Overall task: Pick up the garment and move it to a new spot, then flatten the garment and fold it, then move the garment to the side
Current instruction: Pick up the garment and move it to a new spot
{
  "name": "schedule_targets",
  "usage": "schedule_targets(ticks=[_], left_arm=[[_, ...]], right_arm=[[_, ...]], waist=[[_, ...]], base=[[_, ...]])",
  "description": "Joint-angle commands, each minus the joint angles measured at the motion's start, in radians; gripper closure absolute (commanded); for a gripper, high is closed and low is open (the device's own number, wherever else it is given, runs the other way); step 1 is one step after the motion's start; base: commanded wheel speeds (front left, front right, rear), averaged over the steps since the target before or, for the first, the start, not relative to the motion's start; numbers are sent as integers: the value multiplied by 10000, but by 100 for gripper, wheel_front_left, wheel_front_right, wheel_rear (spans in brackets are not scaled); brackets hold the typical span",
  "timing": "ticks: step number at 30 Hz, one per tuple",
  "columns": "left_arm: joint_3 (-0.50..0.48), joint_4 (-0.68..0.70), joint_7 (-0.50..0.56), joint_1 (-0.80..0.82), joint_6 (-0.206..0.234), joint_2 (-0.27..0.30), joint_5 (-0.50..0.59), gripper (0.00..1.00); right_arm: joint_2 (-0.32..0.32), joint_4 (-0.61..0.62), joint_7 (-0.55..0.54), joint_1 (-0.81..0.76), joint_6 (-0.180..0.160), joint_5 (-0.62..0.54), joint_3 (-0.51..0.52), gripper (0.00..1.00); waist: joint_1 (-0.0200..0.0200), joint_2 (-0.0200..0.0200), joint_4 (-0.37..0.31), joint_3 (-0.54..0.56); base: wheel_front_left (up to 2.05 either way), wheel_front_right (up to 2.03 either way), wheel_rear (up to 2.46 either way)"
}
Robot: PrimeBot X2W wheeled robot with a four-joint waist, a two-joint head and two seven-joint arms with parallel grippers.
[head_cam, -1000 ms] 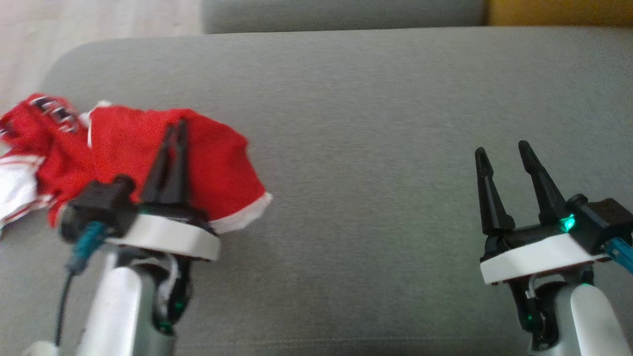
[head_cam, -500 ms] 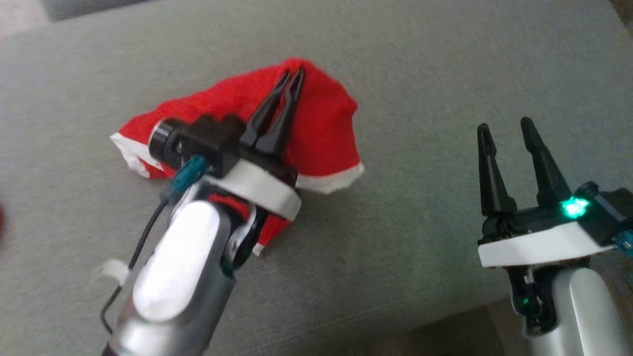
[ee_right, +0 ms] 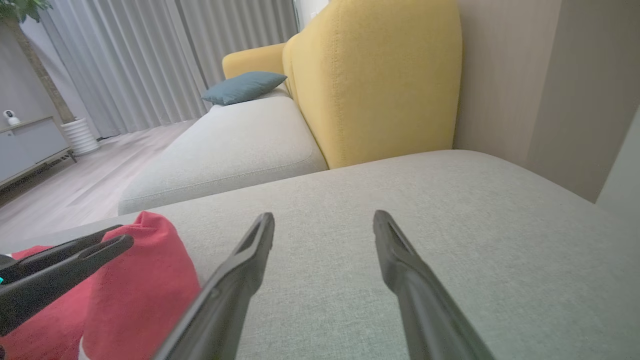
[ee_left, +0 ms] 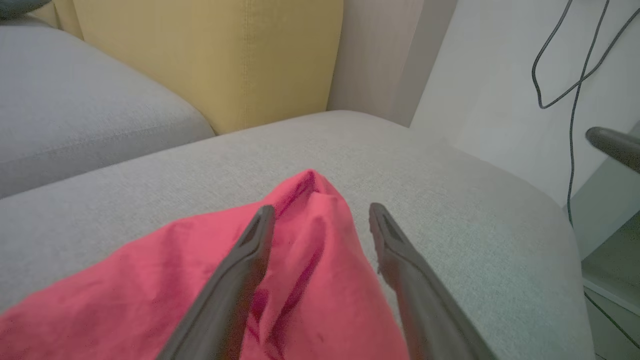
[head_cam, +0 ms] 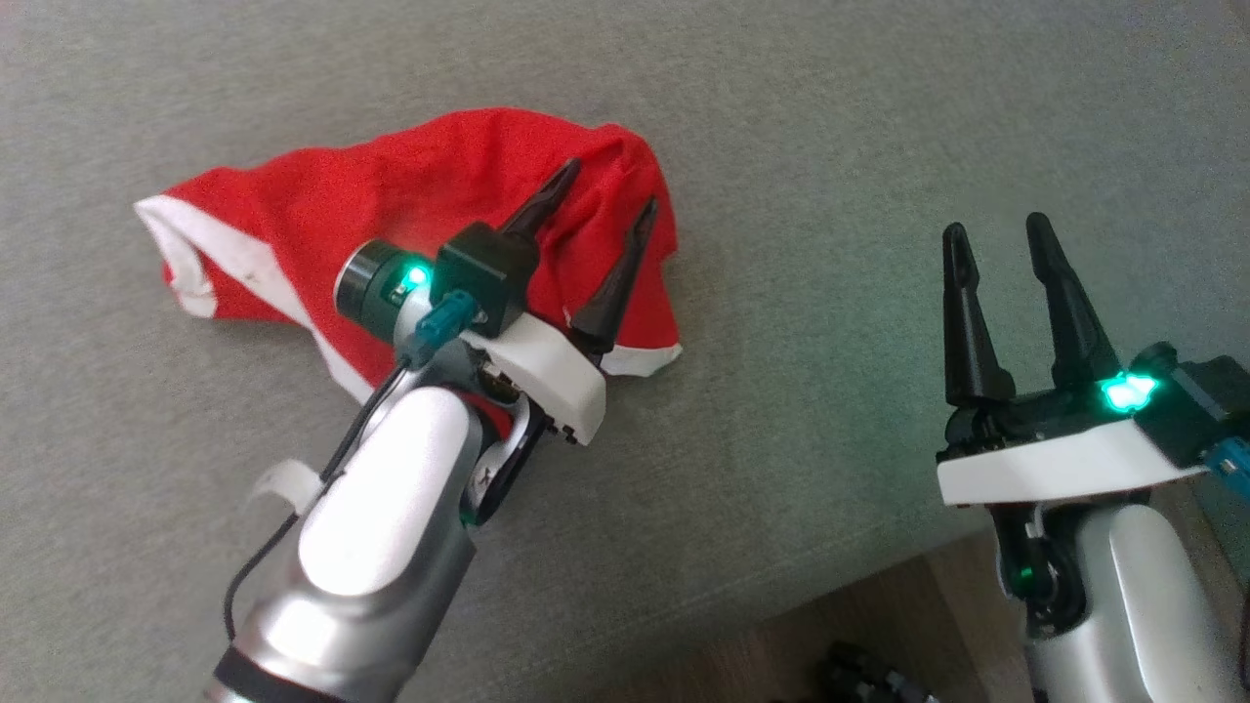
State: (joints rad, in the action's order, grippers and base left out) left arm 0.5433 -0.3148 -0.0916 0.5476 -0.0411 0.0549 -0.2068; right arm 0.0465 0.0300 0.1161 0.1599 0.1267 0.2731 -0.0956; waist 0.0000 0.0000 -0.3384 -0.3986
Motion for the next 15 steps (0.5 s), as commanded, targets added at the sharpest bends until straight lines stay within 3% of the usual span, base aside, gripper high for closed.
schedule_targets(ticks=[1, 7, 15], left_arm=[[-161, 410, -200, 239, -6, 120, 121, 0], [-243, 1038, -956, -413, 247, 359, 124, 0], [-1501, 1841, -1523, -1520, 1358, 1016, -69, 0]], right_arm=[[38, 251, 108, 253, 40, 4, -217, 0], [38, 125, -26, 169, 40, -251, -116, 0], [38, 219, -464, -87, 40, -730, 116, 0]], waist=[[0, 0, 262, 208], [0, 0, 1088, 843], [0, 0, 2195, 1576]], base=[[0, 0, 0], [0, 0, 0], [0, 0, 0]])
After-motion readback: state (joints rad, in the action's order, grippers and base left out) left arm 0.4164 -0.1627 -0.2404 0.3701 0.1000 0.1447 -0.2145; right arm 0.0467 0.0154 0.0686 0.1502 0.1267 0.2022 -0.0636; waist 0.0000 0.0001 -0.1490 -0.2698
